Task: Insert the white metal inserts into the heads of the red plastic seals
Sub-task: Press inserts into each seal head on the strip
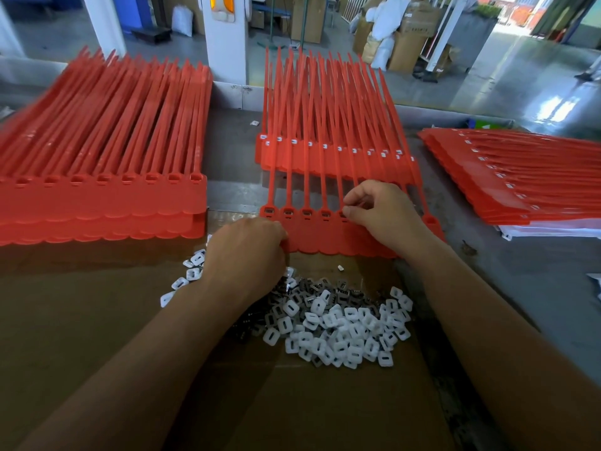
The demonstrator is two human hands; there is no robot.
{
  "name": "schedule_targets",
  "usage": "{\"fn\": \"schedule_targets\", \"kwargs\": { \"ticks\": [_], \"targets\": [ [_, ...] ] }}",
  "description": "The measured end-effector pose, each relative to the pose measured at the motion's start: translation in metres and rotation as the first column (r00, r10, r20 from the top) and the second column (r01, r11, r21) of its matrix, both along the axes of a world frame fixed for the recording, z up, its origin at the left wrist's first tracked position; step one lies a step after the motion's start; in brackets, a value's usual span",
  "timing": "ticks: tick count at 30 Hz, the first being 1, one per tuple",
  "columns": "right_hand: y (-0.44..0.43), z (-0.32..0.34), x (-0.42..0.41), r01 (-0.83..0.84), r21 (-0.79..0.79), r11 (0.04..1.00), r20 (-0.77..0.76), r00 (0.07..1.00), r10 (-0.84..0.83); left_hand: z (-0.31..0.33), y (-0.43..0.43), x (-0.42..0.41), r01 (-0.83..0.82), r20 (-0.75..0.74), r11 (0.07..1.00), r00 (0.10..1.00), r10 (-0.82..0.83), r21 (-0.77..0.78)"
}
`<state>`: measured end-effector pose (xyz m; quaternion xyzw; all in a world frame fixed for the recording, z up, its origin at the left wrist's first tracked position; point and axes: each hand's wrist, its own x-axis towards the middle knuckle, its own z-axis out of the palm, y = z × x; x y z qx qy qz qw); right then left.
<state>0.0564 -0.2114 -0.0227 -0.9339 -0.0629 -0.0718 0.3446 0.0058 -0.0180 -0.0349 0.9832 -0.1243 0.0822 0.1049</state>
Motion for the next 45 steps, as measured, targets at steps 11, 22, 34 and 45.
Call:
{"fn": "schedule_targets", "kwargs": {
  "ticks": [11, 22, 34, 45],
  "targets": [
    [0.021, 0.025, -0.054, -0.468, -0.106, 0.877, -0.336, 0.847, 0.411, 0.002, -0.001, 0.001, -0.015, -0.016, 1.000, 1.000, 0.015, 0.010],
    [0.033, 0.022, -0.062, -0.439, -0.250, 0.863, -0.339, 0.875, 0.346, 0.003, -0.001, 0.001, -0.015, -0.022, 1.000, 1.000, 0.016, 0.013],
    [0.031, 0.018, -0.063, -0.428, -0.233, 0.873, -0.298, 0.886, 0.354, 0.000, -0.001, 0.002, -0.015, -0.008, 1.000, 1.000, 0.016, 0.017],
    [0.021, 0.020, -0.064, -0.376, -0.055, 0.925, -0.302, 0.889, 0.344, 0.000, -0.001, 0.002, -0.022, -0.002, 1.000, 1.000, 0.022, 0.018]
  ]
}}
